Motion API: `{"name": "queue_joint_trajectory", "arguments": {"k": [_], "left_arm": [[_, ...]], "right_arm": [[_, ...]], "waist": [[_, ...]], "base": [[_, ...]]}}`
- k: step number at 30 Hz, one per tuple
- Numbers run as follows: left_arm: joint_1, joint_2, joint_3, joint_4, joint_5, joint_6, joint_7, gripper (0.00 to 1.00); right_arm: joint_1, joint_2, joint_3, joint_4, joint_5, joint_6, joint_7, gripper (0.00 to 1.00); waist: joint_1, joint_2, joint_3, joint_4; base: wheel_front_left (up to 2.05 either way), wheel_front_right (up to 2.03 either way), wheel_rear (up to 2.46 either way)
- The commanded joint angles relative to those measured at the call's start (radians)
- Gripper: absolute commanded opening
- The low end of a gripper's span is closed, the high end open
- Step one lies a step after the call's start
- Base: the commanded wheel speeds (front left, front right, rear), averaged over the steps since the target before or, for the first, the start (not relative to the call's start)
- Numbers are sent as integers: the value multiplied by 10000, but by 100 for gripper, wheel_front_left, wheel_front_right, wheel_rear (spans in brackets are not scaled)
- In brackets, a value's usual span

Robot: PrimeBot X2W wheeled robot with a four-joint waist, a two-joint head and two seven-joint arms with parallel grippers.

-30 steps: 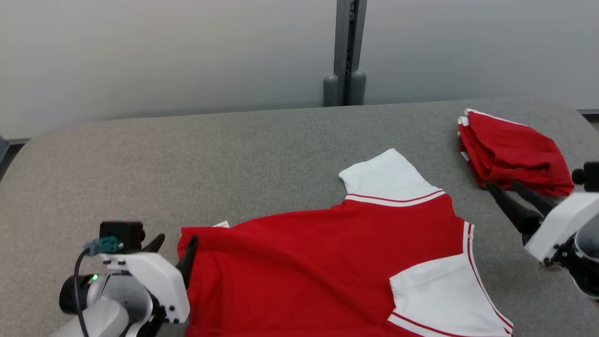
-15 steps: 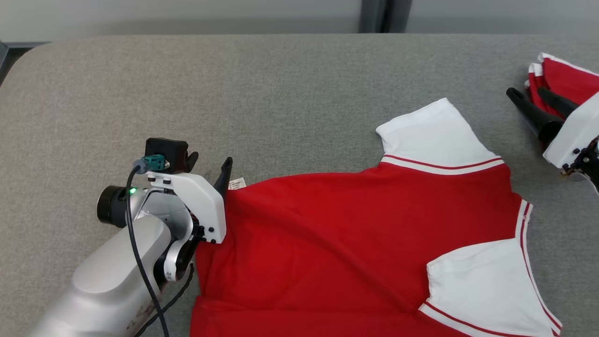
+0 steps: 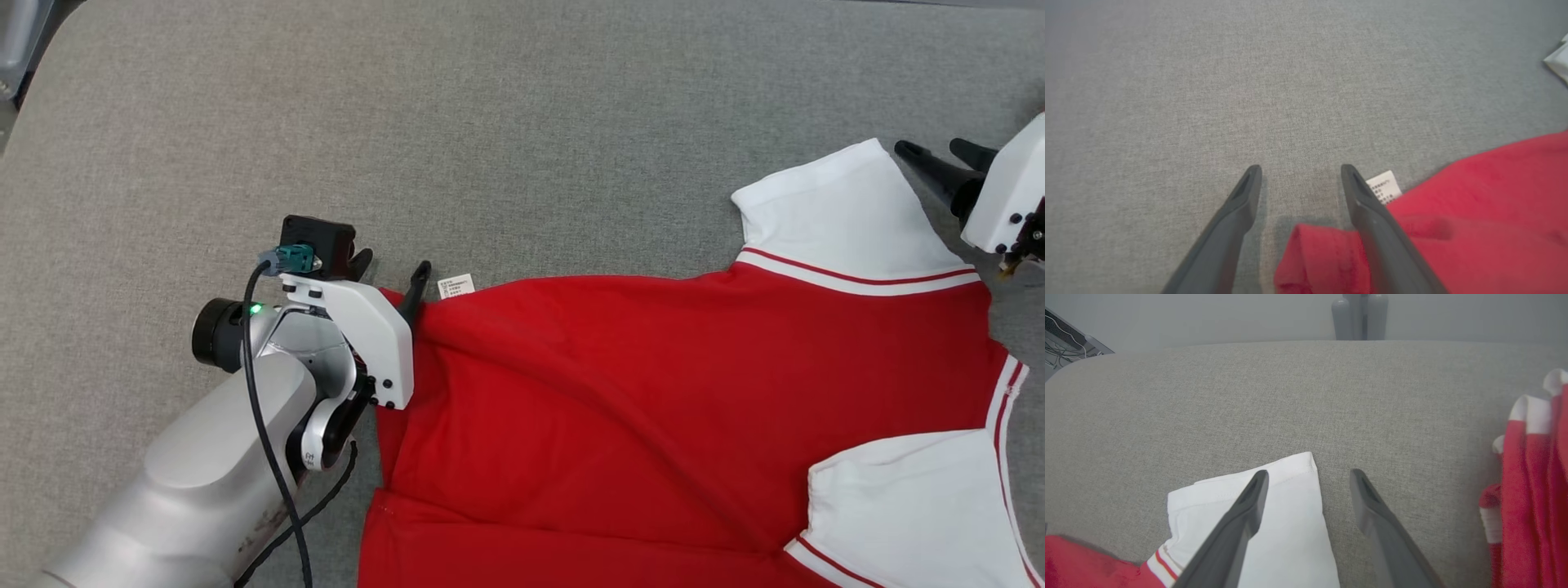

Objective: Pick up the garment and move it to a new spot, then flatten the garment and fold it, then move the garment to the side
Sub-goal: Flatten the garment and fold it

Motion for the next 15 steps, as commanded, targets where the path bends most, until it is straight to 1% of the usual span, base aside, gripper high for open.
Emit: {"name": "queue_joint_trajectory", "arguments": {"k": [1,7,12,15], "left_arm": [[-206,-28,-15,-34,-96,-70,129,100],[-81,-83,-111,-151,-250,-134,419,100],[68,-51,-265,-168,-439,-173,972,100],[134,-31,-330,-246,-512,-116,1196,100]], "right_arm": [[-124,131,97,227,229,-1,411,100],[-236,343,370,748,581,1,1616,100],[-273,447,439,869,703,1,1908,100],[-233,503,490,860,804,1,2068,100]], "waist": [[0,0,152,142],[0,0,211,228],[0,0,281,251],[0,0,323,264]], "base": [[0,0,0],[0,0,0],[0,0,0],[0,0,0]]}}
